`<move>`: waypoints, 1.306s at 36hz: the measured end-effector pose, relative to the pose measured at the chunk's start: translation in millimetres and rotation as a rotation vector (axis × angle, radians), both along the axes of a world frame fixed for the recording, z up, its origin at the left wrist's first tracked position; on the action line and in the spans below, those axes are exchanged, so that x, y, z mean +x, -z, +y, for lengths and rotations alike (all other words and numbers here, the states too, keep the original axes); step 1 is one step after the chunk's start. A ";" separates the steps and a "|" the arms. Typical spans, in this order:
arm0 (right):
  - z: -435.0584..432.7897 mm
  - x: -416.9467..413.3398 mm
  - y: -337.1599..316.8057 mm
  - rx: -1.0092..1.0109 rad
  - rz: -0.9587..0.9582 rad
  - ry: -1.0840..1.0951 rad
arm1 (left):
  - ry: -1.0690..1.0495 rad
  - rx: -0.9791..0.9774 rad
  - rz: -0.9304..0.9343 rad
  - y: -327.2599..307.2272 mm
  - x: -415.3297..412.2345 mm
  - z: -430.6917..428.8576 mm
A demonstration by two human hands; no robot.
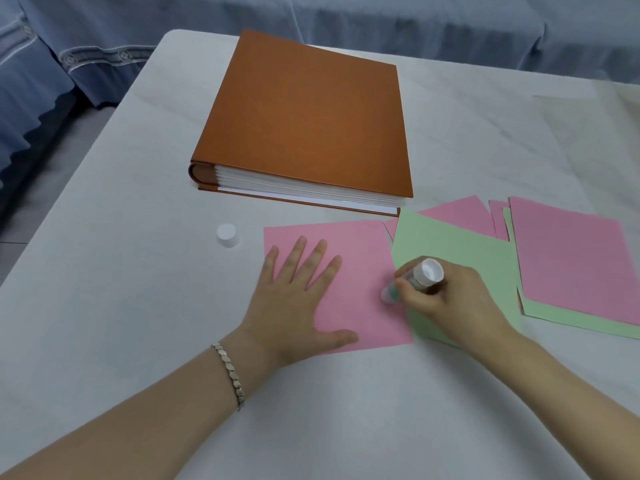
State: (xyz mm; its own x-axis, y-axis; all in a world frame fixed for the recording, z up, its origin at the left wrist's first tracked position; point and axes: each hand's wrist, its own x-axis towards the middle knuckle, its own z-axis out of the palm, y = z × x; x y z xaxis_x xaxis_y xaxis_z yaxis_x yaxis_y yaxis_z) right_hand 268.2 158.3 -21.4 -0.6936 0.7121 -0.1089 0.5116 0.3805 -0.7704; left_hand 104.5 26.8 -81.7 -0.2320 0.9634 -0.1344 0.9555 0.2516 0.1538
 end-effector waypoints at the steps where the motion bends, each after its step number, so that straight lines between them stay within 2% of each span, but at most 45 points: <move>1: -2.5 4.1 -0.3 -0.015 0.006 0.006 | 0.000 -0.025 0.007 0.4 0.2 -0.9; 8: -13.6 29.9 -2.2 -0.054 -0.054 -0.033 | 0.009 -0.016 -0.001 2.2 -0.3 -0.6; 14: -1.4 10.2 -8.6 -0.008 0.018 0.053 | 0.042 -0.006 -0.015 1.2 -1.4 0.7; 24: -17.0 36.1 -3.6 -0.040 -0.104 0.010 | 0.033 0.017 -0.024 1.4 -1.8 -0.9; 28: -6.3 25.5 -13.7 -0.024 0.028 0.158 | 0.074 -0.001 -0.012 -3.8 -0.6 -0.6; 31: 0.0 8.6 -18.8 -0.021 0.046 0.144 | 0.137 0.063 -0.088 -2.8 1.7 -4.2; 34: -2.3 -6.0 -14.2 -0.057 0.022 0.099 | 0.097 0.188 -0.166 -5.4 3.6 -5.4; 36: -5.5 -14.1 -9.7 -0.065 0.019 0.067 | 0.037 0.231 -0.094 -1.1 4.3 -3.8; 40: -10.5 -25.4 -3.4 -0.081 0.017 -0.012 | -0.028 0.185 0.012 6.5 4.6 -4.8; 47: -8.4 -40.4 6.2 -0.037 0.023 -0.037 | -0.055 0.275 0.004 14.2 6.6 -7.0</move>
